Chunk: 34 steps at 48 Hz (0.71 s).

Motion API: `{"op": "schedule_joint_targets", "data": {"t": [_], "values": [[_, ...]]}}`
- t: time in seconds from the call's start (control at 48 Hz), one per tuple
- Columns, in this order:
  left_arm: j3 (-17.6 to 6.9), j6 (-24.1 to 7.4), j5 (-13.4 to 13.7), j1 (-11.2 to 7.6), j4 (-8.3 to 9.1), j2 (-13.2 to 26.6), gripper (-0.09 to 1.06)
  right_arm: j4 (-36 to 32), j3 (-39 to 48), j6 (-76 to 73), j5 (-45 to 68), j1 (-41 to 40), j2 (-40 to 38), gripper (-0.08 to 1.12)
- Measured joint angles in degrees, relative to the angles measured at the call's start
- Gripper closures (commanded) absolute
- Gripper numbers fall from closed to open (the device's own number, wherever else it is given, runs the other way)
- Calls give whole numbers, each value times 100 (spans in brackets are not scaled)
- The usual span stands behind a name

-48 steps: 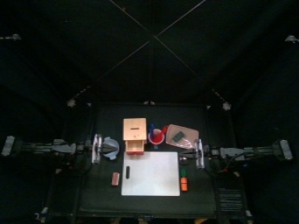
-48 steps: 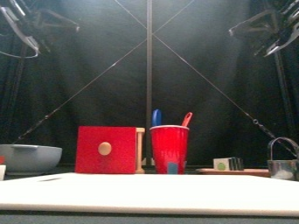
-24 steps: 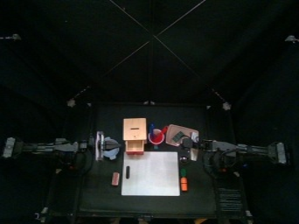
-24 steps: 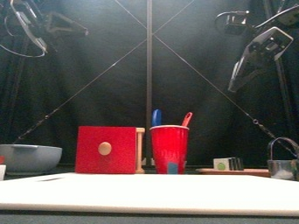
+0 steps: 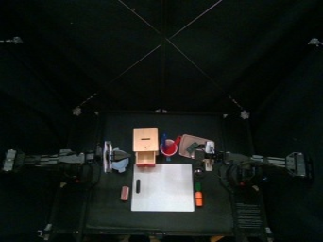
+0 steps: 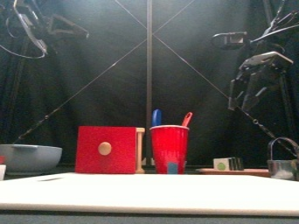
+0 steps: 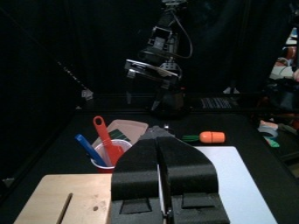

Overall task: Place sushi on board then cut the sushi with the knife then place the pieces on the plate
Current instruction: Place the sushi on the board

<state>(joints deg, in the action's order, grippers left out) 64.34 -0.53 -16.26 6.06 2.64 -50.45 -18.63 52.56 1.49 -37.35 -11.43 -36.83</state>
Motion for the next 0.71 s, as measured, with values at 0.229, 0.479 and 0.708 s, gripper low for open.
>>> {"op": "schedule_joint_targets", "data": {"t": [0.229,0.479,0.708], "values": [[9,9,0,176,-70,0,93,-79,-105,1230,-316,-105,422,1],[97,18,-53,501,-149,0,93,369,-299,3199,-53,-1187,1081,1],[211,18,-53,536,-369,0,93,1169,-316,4685,431,-1784,1688,1]]}}
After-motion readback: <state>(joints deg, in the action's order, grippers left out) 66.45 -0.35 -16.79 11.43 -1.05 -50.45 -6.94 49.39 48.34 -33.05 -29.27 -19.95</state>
